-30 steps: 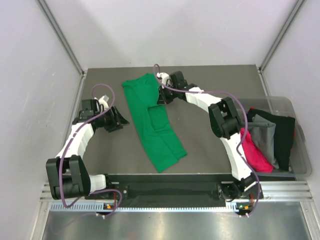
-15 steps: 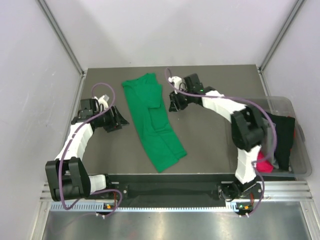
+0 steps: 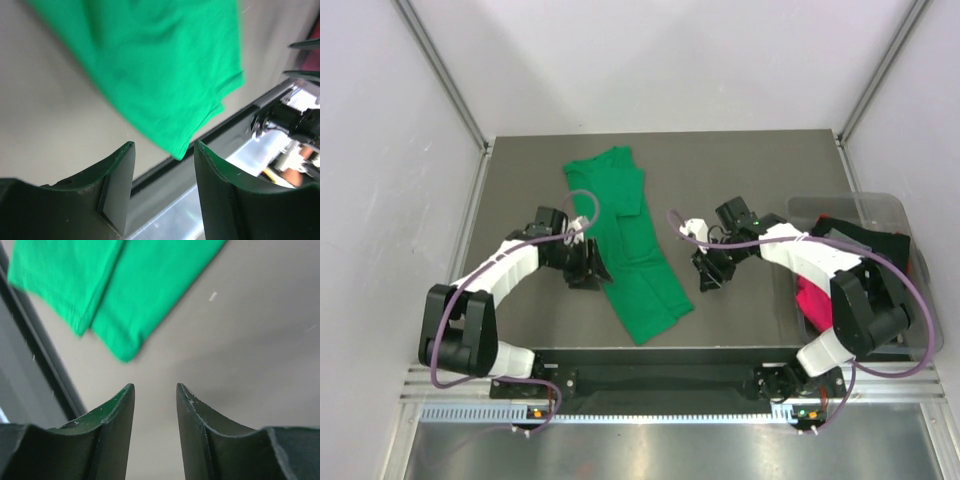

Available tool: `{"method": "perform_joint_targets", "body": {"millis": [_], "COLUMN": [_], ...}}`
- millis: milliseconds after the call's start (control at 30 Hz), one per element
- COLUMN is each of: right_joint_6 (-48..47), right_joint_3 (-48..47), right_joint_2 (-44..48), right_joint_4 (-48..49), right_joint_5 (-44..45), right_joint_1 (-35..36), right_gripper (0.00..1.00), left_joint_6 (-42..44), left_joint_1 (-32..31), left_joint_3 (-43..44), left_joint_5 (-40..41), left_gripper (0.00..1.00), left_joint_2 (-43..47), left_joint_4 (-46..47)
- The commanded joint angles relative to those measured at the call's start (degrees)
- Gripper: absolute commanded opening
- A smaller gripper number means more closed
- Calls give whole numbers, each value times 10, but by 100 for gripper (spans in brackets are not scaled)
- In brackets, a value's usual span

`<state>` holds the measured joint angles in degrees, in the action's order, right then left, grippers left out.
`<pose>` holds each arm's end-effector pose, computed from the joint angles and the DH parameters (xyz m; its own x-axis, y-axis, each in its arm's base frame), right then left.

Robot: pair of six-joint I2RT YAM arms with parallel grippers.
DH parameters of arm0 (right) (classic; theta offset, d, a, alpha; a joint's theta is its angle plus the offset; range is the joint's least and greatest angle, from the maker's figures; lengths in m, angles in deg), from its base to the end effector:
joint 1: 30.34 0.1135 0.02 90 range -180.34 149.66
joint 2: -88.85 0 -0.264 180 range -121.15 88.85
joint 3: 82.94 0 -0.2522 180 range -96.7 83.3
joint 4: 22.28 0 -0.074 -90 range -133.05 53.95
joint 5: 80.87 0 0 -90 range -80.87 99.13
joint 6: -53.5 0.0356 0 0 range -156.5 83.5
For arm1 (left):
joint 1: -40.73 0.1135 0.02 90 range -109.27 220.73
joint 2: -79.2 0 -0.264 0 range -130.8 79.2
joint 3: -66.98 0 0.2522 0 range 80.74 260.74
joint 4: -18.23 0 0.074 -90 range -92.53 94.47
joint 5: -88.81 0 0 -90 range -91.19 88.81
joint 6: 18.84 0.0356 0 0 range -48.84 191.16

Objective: Fold and stack the t-shirts

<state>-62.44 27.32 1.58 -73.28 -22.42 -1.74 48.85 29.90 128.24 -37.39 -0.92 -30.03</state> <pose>0.2423 0.1533 0.2041 -0.4827 -0.6878 -0.5421 -0.8754 0.3955 0.2778 0.2448 -0.0682 0.1974 -0.9804 -0.1243 -0.1531 0.0054 0.7591 -0.6510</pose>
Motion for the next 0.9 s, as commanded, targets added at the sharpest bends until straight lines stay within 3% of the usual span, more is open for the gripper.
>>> {"method": "perform_joint_targets", "body": {"millis": [0, 100, 267, 733, 867], "right_joint_6": [-33, -29, -29, -17, -23], "right_joint_3": [0, -12, -26, -56, -59], "right_joint_2": [31, -2, -51, -161, -177], "right_joint_4": [-23, -33, -43, -35, -35], "right_joint_5": [-11, -32, -85, -164, -169], "right_joint_1": [0, 3, 20, 33, 43], "right_gripper": [40, 41, 41, 44, 45], "left_joint_6": [-91, -156, -188, -262, -268], "left_joint_1": [-9, -15, -38, -127, -158], "left_joint_3": [-58, -122, -174, -156, -156], "left_joint_5": [3, 26, 39, 34, 39], "left_gripper": [54, 52, 50, 52, 48], "left_joint_2": [2, 21, 37, -23, -29], "left_joint_4": [4, 26, 65, 168, 173]}}
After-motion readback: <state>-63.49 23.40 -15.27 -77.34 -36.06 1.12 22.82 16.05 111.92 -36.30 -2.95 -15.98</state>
